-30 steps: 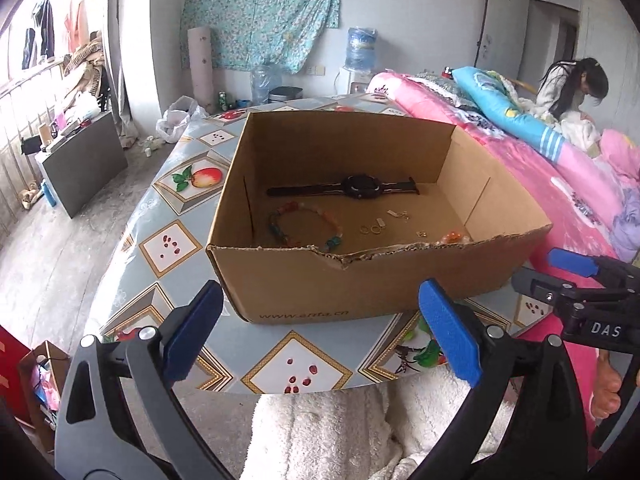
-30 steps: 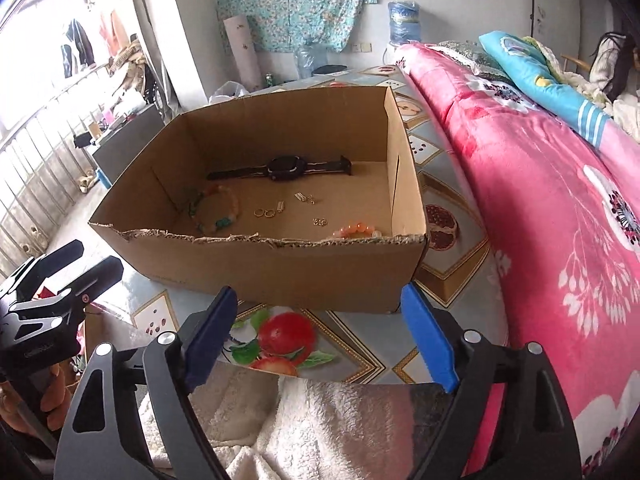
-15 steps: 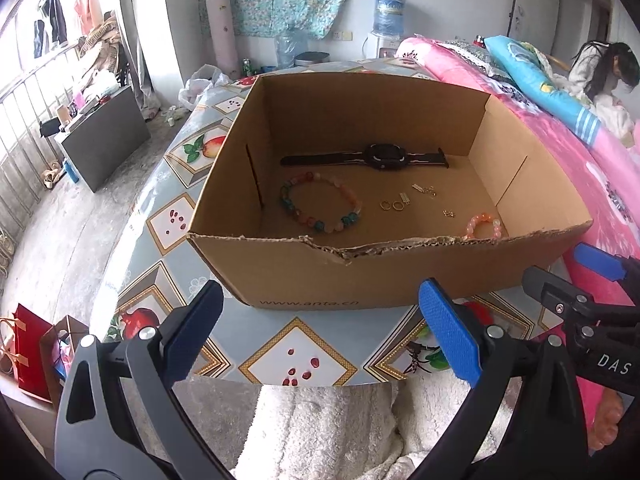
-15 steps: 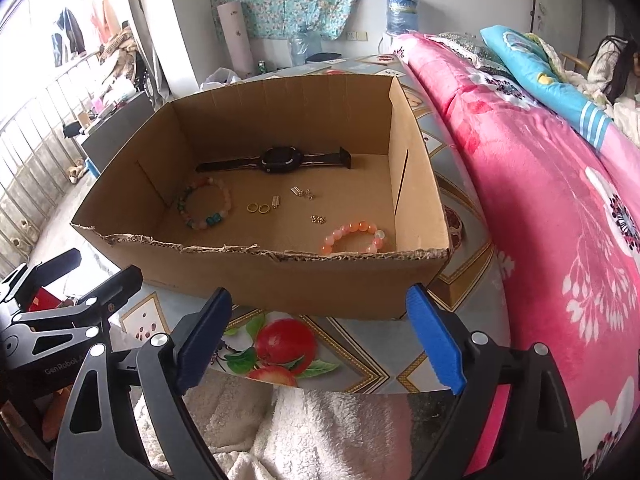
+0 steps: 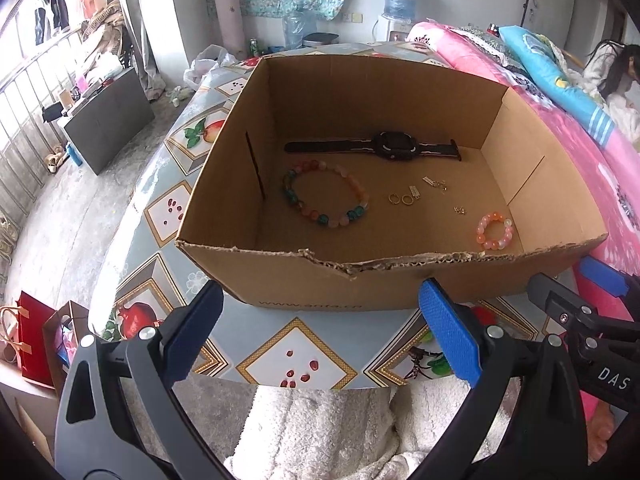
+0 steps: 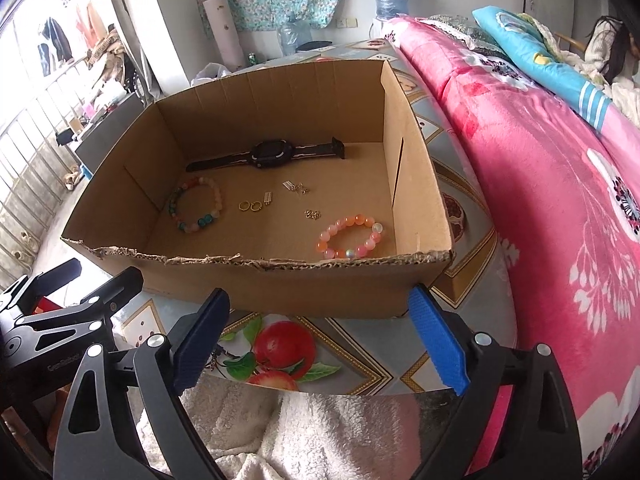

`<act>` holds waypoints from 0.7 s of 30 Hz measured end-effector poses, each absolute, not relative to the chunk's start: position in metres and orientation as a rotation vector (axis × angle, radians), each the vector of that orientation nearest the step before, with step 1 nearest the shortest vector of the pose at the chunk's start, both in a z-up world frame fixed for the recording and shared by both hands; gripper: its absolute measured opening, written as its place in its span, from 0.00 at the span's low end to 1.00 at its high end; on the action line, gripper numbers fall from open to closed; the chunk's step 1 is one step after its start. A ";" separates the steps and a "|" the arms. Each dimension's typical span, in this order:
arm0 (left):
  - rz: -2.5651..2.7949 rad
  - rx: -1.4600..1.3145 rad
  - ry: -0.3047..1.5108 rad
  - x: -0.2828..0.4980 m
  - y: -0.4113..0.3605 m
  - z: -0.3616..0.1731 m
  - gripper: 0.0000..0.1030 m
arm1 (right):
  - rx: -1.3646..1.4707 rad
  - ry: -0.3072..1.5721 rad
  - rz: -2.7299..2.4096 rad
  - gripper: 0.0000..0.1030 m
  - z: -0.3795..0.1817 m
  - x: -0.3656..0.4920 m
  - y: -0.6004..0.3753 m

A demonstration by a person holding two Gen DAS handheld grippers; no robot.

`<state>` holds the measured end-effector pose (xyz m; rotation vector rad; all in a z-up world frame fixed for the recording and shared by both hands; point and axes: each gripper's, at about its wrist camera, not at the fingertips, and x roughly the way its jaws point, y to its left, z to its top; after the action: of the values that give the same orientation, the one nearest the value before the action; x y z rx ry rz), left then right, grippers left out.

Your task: Organize jewelry

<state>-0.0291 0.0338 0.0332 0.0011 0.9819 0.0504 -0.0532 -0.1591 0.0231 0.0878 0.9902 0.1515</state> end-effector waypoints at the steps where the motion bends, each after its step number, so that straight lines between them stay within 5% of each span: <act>1: 0.050 0.002 0.982 -0.029 0.034 0.033 0.92 | 0.091 0.991 0.152 0.86 0.023 -0.053 -0.159; 21: 0.042 0.007 0.983 -0.029 0.030 0.030 0.92 | 0.100 1.000 0.109 0.86 0.023 -0.055 -0.160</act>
<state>-0.0294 0.0305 0.0297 0.0066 0.9834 0.0419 -0.0547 -0.1603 0.0229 0.1005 0.9999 0.1088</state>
